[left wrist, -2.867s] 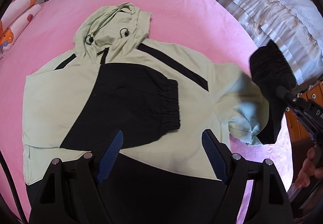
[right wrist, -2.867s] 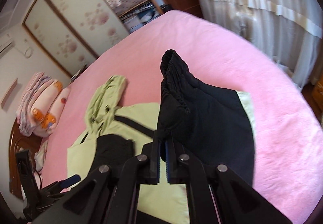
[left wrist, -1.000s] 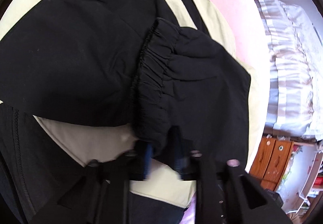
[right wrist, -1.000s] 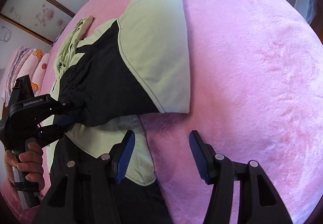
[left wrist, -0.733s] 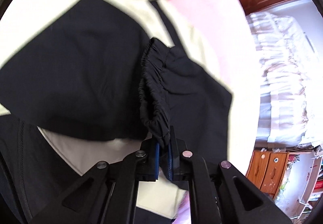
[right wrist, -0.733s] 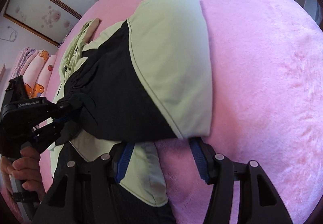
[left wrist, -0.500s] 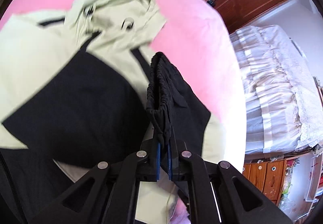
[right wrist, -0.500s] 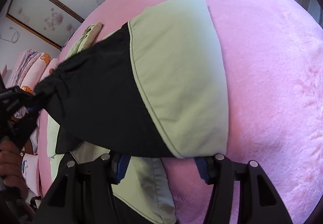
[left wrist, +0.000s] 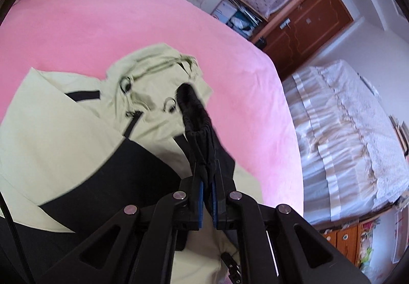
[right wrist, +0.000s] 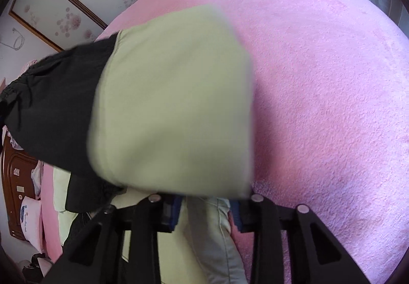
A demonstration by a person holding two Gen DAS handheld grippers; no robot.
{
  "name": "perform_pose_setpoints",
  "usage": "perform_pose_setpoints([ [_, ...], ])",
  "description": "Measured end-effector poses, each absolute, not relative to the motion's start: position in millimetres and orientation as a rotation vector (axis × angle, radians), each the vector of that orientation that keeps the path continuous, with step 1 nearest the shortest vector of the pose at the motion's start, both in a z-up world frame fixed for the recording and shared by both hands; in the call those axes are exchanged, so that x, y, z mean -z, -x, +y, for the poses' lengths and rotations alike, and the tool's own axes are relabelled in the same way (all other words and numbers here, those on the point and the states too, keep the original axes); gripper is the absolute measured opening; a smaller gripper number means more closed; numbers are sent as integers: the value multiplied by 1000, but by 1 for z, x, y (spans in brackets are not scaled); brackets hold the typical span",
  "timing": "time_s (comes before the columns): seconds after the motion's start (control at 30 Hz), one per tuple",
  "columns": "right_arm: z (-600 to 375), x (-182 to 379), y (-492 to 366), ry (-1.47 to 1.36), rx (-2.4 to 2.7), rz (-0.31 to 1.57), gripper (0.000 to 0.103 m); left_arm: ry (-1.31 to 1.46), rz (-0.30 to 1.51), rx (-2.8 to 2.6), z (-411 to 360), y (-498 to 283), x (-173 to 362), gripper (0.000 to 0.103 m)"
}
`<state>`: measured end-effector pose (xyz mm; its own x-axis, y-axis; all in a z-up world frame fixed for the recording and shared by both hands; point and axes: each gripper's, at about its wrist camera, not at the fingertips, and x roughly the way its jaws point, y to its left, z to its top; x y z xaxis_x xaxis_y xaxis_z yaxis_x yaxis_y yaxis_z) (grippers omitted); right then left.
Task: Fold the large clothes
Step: 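Grasp the folded cuff with the left gripper while the right gripper lifts the jacket side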
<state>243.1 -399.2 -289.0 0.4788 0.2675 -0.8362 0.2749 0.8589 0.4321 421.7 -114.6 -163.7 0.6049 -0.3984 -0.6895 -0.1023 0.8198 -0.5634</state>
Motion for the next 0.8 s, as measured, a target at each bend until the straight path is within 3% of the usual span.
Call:
perform_pose_setpoints([
  [0.1,-402,289,-240,-568,4,1086,11,617,886,150,-89,-423,157,3],
  [0.3,-394,285,-245,-535,30,1104,7,561,868,88,-45,-421,152,2],
  [0.8,-364,271,-261,-418,42,1138,10,602,1027,-86,43,-371,229,3],
])
